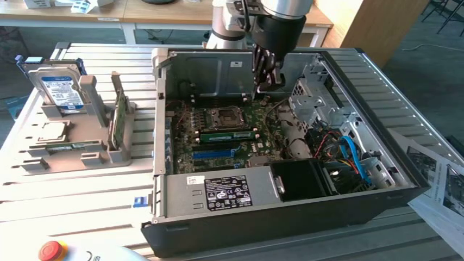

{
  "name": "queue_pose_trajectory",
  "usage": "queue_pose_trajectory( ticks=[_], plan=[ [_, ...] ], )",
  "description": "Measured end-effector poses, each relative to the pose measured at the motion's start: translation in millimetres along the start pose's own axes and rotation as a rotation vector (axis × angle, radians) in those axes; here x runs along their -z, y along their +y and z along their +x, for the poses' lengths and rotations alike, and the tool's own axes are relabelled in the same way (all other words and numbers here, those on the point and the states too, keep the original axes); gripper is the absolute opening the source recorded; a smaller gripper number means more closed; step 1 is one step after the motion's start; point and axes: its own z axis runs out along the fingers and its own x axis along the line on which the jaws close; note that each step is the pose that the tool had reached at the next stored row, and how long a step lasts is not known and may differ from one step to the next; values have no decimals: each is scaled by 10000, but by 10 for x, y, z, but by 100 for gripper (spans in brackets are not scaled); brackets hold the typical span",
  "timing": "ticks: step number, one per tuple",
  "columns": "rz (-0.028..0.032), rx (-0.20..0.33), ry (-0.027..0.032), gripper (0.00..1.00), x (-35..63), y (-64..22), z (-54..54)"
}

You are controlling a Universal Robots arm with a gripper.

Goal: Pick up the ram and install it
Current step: 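Press down the ram until it locks into place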

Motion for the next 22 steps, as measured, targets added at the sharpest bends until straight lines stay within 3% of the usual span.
queue_pose_trajectory(
  ticks=[22],
  plan=[
    [0, 0, -1, 11, -396, -11, 3]
  ],
)
